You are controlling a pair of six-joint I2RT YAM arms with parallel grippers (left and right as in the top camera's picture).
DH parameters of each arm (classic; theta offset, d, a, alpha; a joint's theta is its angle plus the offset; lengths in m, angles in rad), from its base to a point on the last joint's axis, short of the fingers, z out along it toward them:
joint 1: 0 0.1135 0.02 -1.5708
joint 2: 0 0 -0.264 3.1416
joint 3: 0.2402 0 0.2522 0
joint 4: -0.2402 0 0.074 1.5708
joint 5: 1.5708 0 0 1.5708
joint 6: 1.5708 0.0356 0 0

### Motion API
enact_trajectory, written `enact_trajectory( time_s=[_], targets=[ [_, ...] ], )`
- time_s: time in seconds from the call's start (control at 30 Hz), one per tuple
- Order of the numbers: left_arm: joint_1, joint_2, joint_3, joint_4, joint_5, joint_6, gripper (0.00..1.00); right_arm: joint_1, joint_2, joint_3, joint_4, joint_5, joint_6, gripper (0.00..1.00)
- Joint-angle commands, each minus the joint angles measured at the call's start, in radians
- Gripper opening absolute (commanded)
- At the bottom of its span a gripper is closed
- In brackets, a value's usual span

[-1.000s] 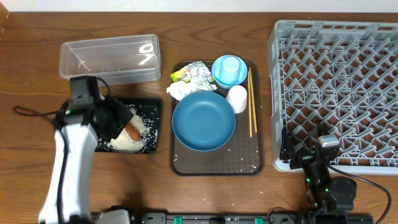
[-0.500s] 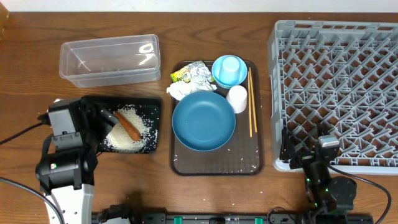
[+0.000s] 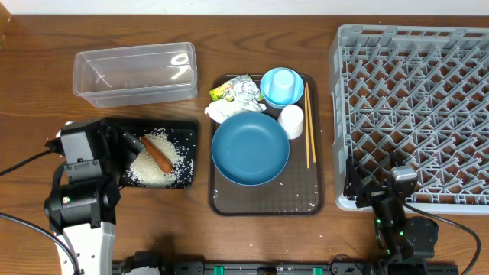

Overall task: Sort waste into correct bins and load items into the dishwasher rack
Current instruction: 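Lower the carrot onto the rice and open the left gripper, then raise the right gripper and swing it left over the dish rack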

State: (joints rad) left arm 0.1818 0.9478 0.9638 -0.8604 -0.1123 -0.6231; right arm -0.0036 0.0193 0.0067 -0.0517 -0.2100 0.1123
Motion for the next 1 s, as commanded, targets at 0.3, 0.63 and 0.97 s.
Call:
enact_trajectory(
  time_s=[0.3, 0.63, 0.97],
  targets=[
    [0.003, 0.025, 0.0, -0.003, -0.02, 0.013, 1.0, -0.006, 0.0, -0.001, 0.004, -0.639, 0.934, 0.99],
    [0.003, 0.025, 0.0, -0.003, -0.02, 0.013, 1.0, -0.006, 0.0, -0.001, 0.095, -0.623, 1.261, 0.99],
    [0.003, 0.025, 0.0, -0.003, -0.02, 0.013, 0.99, -0.006, 0.068, 0.326, 0.016, -0.497, 1.109, 0.99]
  ],
)
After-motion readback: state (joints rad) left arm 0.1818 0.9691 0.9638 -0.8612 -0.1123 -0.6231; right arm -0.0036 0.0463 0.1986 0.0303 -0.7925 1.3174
